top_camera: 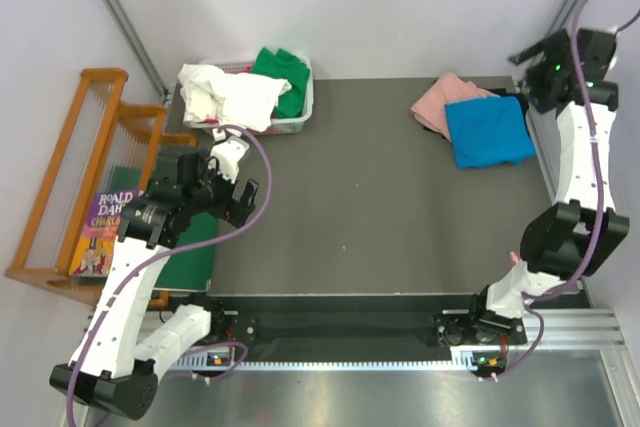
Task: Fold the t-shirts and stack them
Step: Neatly place the folded tshirt to the corner
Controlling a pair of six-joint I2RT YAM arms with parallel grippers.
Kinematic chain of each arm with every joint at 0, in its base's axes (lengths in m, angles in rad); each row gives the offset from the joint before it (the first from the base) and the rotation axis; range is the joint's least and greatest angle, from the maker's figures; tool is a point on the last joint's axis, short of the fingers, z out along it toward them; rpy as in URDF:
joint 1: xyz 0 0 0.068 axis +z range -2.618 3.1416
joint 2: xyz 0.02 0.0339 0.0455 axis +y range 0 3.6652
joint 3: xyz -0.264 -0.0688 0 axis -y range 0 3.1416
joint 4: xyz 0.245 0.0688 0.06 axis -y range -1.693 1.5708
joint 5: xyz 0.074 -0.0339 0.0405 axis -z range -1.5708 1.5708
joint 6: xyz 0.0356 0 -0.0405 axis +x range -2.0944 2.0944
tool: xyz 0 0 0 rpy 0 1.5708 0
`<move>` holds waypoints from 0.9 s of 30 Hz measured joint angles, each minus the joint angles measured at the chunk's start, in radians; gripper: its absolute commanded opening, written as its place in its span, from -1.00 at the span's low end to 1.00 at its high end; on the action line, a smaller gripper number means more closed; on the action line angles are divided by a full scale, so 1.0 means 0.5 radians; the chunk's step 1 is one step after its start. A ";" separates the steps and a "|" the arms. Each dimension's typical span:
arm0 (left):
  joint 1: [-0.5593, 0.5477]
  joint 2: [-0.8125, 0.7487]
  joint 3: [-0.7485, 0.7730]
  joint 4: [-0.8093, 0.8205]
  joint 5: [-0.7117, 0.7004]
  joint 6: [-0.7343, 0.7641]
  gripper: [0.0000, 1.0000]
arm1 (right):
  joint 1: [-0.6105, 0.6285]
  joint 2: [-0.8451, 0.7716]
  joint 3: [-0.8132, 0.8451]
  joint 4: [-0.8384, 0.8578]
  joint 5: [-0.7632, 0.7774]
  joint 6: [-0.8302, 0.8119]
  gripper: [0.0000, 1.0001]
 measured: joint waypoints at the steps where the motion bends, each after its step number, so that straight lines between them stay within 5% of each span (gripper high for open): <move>1: 0.000 0.001 -0.002 0.000 -0.001 0.000 0.98 | 0.010 -0.022 0.082 0.002 -0.003 0.002 0.99; 8: 0.000 0.000 -0.024 0.002 -0.021 0.000 0.98 | 0.123 0.047 0.368 0.203 -0.325 0.072 0.99; 19: 0.000 -0.001 -0.119 0.005 -0.052 0.008 0.98 | 0.107 1.048 -0.039 0.342 -0.856 0.118 0.99; 27: 0.000 -0.001 -0.166 0.030 -0.053 0.008 0.98 | 0.079 1.440 0.462 0.134 -1.192 -0.004 0.99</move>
